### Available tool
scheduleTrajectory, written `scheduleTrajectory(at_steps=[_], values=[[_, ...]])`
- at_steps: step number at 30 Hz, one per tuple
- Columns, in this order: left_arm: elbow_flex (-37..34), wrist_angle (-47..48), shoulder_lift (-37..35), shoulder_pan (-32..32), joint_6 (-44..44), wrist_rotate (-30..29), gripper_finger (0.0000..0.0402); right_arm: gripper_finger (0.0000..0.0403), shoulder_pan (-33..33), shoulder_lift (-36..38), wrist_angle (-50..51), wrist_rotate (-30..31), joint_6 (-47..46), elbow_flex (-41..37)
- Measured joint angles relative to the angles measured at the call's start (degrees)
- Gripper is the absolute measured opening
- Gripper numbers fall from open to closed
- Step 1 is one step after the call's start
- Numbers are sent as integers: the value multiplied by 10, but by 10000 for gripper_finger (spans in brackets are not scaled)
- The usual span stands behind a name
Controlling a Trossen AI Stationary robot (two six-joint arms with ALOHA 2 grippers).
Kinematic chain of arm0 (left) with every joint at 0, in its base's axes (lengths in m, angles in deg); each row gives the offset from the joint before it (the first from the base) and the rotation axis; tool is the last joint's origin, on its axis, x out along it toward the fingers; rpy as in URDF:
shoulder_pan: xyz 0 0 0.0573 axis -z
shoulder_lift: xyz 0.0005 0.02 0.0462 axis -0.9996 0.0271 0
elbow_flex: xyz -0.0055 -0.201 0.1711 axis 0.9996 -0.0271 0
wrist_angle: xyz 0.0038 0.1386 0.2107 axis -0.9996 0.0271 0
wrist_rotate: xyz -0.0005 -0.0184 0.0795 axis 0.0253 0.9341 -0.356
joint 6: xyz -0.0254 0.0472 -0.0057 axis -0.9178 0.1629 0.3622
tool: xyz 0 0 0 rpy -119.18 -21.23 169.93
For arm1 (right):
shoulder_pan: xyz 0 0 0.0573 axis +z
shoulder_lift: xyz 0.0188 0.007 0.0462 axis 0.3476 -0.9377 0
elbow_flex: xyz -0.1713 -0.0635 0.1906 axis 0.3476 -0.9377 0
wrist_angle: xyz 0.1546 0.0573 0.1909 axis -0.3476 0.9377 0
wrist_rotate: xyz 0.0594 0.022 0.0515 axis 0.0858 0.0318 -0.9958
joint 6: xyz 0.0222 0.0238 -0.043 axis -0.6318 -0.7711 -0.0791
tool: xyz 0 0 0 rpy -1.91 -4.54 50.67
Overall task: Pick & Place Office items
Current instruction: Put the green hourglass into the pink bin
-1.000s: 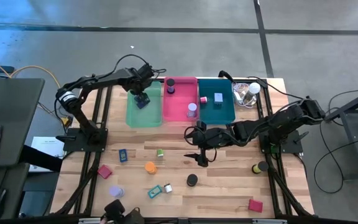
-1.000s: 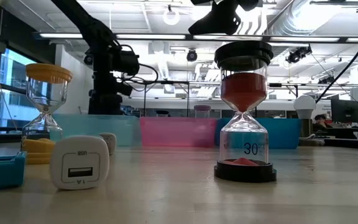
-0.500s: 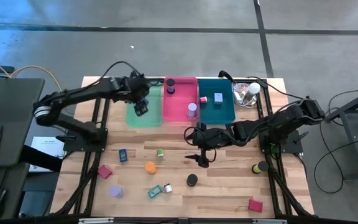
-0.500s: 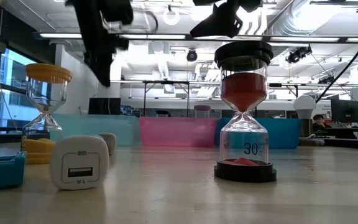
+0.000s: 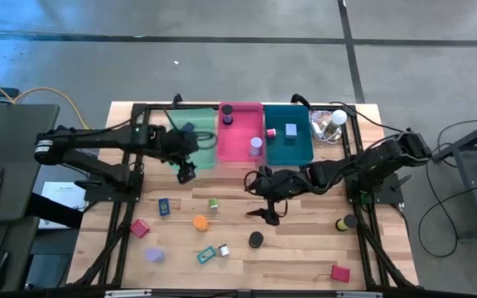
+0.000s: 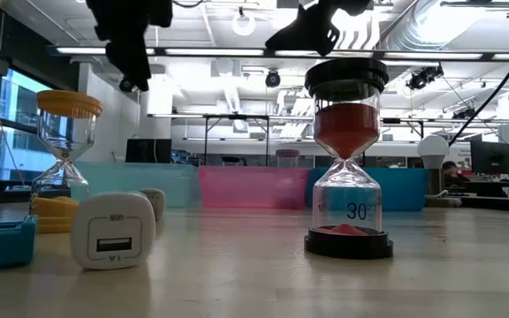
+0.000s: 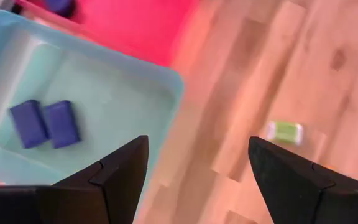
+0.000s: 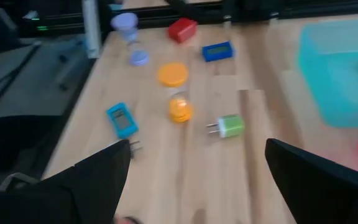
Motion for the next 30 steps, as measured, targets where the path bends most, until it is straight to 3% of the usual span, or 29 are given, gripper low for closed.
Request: scheduleTrajectory(at_steps=[6, 16, 21, 30], values=[[-3, 0, 0, 83, -36, -14, 269, 362, 0, 0, 0, -24, 3, 0], [-3, -22, 0, 194, -93, -136, 269, 362, 0, 0, 0, -24, 37, 0], [-3, -37, 0, 222, -93, -183, 269, 362, 0, 0, -2, -24, 50, 0], [-3, -40, 0, 228, -94, -186, 269, 362, 0, 0, -39, -22, 79, 0]])
